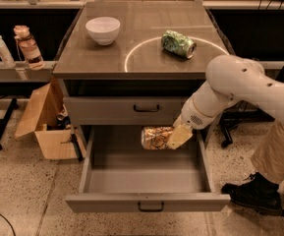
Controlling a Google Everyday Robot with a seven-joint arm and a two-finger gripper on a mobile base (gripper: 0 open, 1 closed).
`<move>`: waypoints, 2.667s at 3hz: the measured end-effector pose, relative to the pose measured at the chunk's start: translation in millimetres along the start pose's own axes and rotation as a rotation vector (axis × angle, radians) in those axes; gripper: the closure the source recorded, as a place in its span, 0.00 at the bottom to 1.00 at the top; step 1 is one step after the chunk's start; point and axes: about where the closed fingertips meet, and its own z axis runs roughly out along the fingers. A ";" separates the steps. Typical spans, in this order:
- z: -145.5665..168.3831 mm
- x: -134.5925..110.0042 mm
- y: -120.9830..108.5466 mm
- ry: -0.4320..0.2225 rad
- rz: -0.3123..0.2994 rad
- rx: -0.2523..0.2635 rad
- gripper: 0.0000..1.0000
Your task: Pick orange can from middle drawer and place on counter
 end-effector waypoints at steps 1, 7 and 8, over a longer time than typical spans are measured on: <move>-48.6 -29.0 13.8 -0.075 -0.074 -0.041 1.00; -192.8 -217.6 -17.7 -0.269 -0.301 0.037 1.00; -181.7 -237.2 -59.9 -0.238 -0.260 0.092 1.00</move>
Offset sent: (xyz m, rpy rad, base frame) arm -0.0141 0.0238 0.1945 0.1355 -0.1596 0.2071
